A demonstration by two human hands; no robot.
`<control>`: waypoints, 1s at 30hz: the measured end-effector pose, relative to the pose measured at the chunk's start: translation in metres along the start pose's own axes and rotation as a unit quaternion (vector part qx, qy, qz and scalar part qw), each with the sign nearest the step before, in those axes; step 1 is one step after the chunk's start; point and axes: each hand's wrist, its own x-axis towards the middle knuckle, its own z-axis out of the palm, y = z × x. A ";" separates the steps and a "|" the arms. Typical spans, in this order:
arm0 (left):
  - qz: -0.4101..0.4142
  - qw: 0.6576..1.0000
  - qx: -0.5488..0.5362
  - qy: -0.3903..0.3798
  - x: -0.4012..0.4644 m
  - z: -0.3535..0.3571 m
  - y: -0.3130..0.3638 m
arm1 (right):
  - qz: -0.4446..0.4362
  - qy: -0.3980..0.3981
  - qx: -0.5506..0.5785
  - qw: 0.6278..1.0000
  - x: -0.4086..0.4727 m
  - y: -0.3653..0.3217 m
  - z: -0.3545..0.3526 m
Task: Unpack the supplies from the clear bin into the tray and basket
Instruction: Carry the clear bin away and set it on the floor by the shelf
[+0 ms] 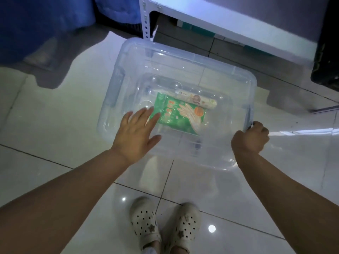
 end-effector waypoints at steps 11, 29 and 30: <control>-0.410 0.794 -0.447 -0.049 0.059 -0.021 -0.130 | -0.407 0.012 -0.131 0.904 -0.037 -0.051 0.059; -0.469 0.822 -0.322 0.017 0.059 -0.024 -0.081 | 0.009 -0.108 0.083 0.991 0.017 -0.004 -0.001; -0.463 0.835 -0.295 0.037 0.059 -0.030 -0.072 | 0.050 -0.144 0.114 0.982 0.023 -0.002 -0.008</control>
